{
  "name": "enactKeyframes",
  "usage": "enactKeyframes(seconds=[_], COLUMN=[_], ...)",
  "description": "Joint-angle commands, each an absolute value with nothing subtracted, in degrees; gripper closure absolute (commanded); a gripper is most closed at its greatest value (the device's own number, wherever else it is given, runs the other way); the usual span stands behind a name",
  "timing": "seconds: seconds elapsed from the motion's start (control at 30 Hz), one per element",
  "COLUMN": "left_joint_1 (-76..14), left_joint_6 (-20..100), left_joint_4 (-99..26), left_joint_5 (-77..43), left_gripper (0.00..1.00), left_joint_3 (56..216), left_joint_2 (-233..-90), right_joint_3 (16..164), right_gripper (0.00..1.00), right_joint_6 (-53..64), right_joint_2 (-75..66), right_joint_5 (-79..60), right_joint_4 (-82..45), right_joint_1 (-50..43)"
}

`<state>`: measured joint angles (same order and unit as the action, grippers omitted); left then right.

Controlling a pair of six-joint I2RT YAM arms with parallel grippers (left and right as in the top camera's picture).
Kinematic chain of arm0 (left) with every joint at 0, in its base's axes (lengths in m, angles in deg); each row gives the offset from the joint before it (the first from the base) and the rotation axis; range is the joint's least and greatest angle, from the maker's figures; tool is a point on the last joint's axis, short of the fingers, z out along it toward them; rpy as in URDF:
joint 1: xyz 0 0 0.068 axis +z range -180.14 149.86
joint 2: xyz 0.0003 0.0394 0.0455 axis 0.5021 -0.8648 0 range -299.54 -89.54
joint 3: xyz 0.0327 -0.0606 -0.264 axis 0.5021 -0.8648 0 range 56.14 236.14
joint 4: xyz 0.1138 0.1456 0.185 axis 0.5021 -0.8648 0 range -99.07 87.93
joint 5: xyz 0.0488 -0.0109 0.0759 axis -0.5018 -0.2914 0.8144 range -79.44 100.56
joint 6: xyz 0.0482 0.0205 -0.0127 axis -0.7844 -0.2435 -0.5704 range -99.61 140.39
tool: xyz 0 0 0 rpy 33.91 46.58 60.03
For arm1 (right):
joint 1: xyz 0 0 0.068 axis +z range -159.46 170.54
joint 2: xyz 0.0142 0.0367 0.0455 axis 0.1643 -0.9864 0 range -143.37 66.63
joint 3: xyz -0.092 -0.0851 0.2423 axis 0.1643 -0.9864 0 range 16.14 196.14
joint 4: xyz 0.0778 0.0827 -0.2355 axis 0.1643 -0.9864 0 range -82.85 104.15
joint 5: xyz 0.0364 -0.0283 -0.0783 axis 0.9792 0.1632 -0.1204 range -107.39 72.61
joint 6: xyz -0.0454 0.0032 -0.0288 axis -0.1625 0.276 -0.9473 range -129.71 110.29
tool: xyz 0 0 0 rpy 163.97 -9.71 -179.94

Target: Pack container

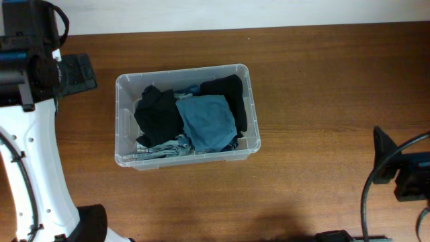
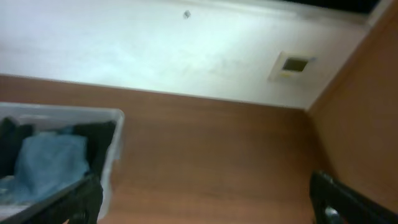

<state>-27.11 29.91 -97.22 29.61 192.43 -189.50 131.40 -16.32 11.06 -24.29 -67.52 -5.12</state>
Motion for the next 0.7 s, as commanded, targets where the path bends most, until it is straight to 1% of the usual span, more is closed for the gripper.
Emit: enactKeyframes(seconds=[0.0,0.2,0.33,0.4,0.43,0.53,0.67], left_joint_1=[-26.9,-26.9,-26.9,-26.9,-26.9,-26.9,-26.9], left_joint_6=[30.4,30.4,30.4,30.4,30.4,30.4,30.4], left_joint_4=[-97.3,-97.3,-97.3,-97.3,-97.3,-97.3,-97.3], left_joint_5=[29.8,29.8,29.8,29.8,29.8,29.8,29.8], left_gripper=[0.01,0.00,0.01,0.01,0.01,0.01,0.01], left_joint_3=[192.5,192.5,192.5,192.5,192.5,192.5,192.5], left_joint_2=[-189.5,-189.5,-189.5,-189.5,-189.5,-189.5,-189.5], right_joint_3=[117.5,86.3,68.5,62.5,55.3,46.7,39.6], right_gripper=[0.01,0.02,0.01,0.01,0.02,0.01,0.02], right_joint_6=[-20.6,-21.3,-21.3,-21.3,-21.2,-21.2,-19.5], right_joint_2=[16.1,27.0,32.7,35.1,38.9,45.6,54.4], right_joint_5=[-25.2,-22.3,-17.0,-15.5,-14.1,-12.8,-12.9], right_joint_4=[-59.5,-40.1,-28.6,-23.8,-18.1,-13.8,-13.5], right_joint_1=[-8.2,-9.2,-9.2,-9.2,-9.2,-9.2,-9.2])
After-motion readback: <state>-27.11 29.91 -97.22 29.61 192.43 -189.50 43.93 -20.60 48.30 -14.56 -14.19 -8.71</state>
